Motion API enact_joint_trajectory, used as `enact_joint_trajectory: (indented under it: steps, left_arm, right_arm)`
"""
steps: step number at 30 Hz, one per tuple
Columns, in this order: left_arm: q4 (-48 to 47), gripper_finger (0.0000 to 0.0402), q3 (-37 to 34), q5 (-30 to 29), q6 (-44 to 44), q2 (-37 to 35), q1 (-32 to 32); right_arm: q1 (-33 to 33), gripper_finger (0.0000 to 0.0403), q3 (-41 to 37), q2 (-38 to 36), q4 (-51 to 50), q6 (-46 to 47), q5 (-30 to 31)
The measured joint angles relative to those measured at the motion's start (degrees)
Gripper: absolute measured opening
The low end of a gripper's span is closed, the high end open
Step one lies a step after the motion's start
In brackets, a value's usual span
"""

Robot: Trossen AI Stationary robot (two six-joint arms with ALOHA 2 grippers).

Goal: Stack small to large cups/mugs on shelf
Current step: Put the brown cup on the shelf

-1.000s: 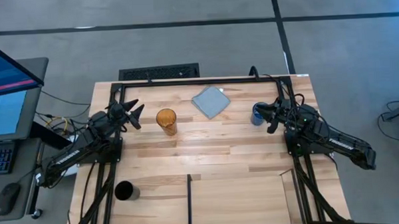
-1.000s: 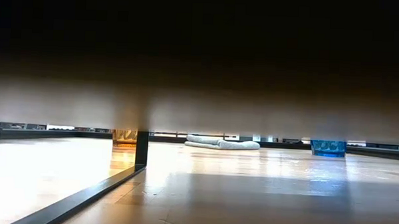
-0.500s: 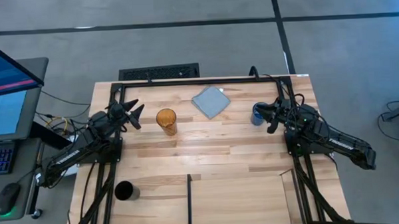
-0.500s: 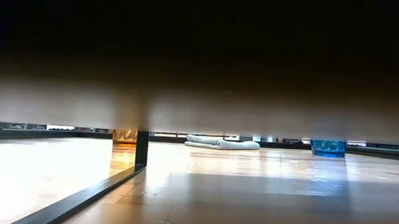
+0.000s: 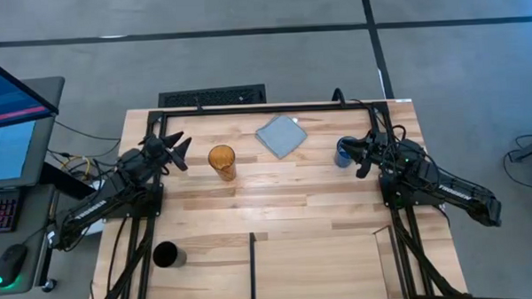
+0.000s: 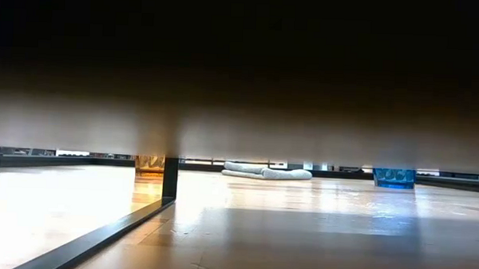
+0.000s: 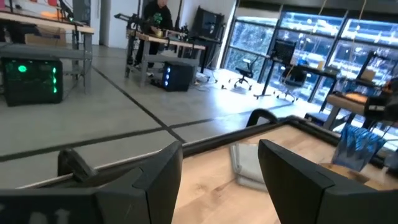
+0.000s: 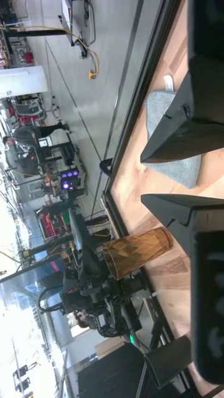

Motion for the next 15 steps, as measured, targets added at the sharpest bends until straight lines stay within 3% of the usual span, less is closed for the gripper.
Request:
enact_joint_trajectory:
  steps: [15]
  left_arm:
    - [1.1,0.0203,8.4,7.5,1.8,1.7,0.0]
  right_arm:
    - [0.0,0.0113,0.0,0.0,0.0,0.0,0.0]
